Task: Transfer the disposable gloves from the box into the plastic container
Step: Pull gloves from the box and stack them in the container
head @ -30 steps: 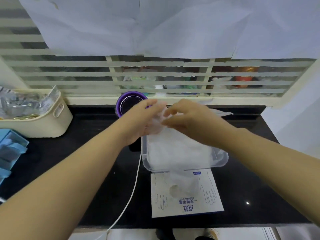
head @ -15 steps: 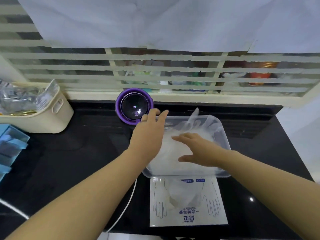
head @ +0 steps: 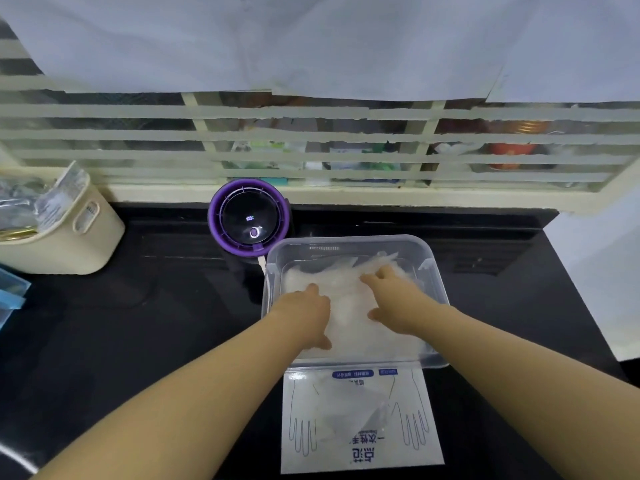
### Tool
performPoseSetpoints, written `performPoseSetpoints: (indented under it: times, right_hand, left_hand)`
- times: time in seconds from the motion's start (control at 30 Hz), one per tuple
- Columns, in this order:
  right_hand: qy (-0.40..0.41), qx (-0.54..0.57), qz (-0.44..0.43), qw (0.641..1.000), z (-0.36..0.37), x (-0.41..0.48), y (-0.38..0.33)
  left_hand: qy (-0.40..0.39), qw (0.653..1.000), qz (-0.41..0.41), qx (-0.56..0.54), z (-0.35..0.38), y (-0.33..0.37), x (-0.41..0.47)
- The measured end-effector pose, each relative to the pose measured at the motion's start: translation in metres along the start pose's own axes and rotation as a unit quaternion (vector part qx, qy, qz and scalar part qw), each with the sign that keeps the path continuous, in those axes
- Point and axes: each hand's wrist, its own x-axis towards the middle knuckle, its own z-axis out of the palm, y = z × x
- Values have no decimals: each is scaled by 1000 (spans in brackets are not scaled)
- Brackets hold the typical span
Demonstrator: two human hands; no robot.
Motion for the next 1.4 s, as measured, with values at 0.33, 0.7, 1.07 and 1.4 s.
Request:
performPoseSetpoints:
  times: [0.33, 0.7, 1.07, 1.4]
  right_hand:
    - [-96, -47, 34, 994, 16, 15, 1]
    - [-145, -89, 40, 985, 11, 10, -8]
    - [-52, -26, -27, 998, -59, -62, -10]
    - [-82, 40, -97, 991, -55, -119, -37]
  left_hand:
    - [7, 997, -55, 46, 0, 4, 19]
    - [29, 985, -83, 151, 11, 9, 24]
    - [-20, 993, -5, 114, -5, 7, 5]
    - [110, 956, 61, -266, -32, -31, -60]
